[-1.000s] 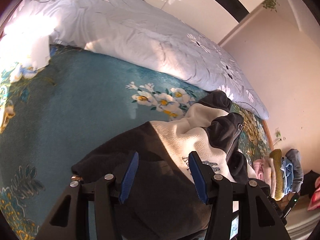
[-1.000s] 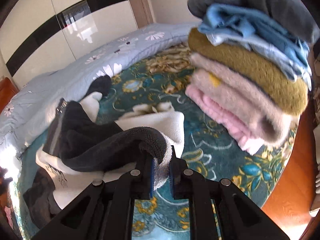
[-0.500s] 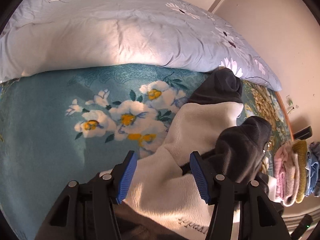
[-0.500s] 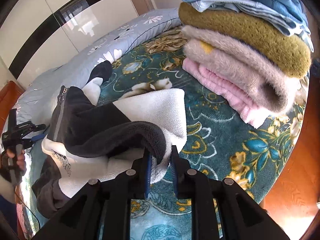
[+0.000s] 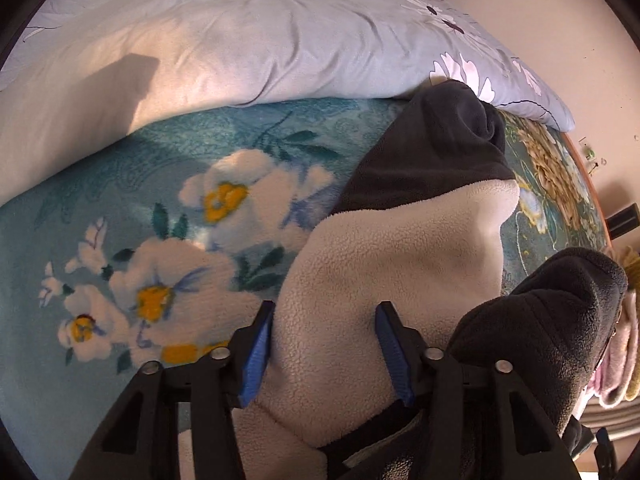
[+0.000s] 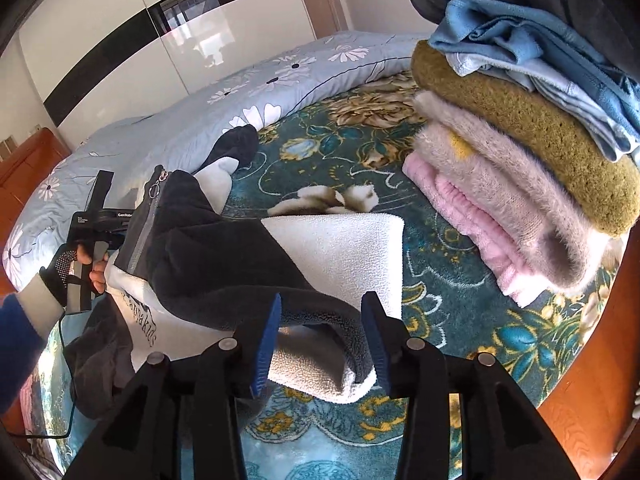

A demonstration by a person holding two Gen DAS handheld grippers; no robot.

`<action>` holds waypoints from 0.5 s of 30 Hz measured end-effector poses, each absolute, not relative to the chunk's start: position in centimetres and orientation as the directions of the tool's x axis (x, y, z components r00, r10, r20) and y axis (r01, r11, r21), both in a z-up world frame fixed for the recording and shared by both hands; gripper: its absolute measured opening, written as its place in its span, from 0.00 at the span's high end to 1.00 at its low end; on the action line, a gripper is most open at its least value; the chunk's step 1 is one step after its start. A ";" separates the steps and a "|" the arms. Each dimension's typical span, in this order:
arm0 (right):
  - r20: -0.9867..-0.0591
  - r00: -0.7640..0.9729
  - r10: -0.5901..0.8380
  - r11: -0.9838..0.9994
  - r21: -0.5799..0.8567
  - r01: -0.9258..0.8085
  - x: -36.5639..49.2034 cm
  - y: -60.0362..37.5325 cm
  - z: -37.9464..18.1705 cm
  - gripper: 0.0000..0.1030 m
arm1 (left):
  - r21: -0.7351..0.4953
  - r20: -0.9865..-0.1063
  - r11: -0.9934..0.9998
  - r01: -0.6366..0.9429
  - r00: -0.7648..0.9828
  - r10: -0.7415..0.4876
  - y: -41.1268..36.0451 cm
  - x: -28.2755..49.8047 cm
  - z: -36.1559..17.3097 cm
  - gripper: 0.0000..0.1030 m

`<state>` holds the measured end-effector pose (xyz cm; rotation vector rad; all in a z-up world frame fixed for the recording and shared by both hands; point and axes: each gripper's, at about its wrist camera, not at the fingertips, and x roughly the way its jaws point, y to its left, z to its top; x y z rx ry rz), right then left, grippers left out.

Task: Fold clothes

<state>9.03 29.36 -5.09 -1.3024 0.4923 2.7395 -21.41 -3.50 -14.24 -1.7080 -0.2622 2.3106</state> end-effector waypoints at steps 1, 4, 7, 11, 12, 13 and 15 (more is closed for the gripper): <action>-0.769 -0.634 -0.080 -0.945 0.261 -0.199 9.0 29.3 -5.3 0.58 | -0.292 -0.909 -0.952 -0.092 -0.282 0.306 -3.5 -21.3 -14.2 0.79; -0.774 -0.627 -0.089 -0.944 0.267 -0.195 9.0 29.0 -5.5 0.58 | -0.342 -0.885 -0.937 -0.068 -0.313 0.345 -4.4 -20.5 -13.4 0.91; -0.774 -0.626 -0.096 -0.946 0.267 -0.185 9.2 28.6 -5.4 0.57 | -0.412 -0.841 -0.911 -0.033 -0.370 0.394 -6.0 -19.3 -12.0 0.92; -0.774 -0.624 -0.105 -0.948 0.267 -0.172 9.4 28.2 -5.4 0.56 | -0.615 -0.690 -0.788 0.030 -0.504 0.519 -10.5 -16.6 -7.9 0.92; -0.774 -0.623 -0.107 -0.949 0.267 -0.168 9.5 28.1 -5.3 0.56 | -0.631 -0.660 -0.775 0.024 -0.541 0.521 -11.5 -15.7 -6.6 0.92; -0.773 -0.625 -0.114 -0.948 0.273 -0.165 9.6 27.9 -5.3 0.56 | -0.651 -0.627 -0.759 0.017 -0.575 0.525 -12.6 -14.8 -5.3 0.92; -0.773 -0.621 -0.127 -0.949 0.277 -0.151 9.6 27.5 -5.3 0.56 | -0.681 -0.563 -0.732 0.011 -0.647 0.514 -15.7 -12.2 -2.9 0.92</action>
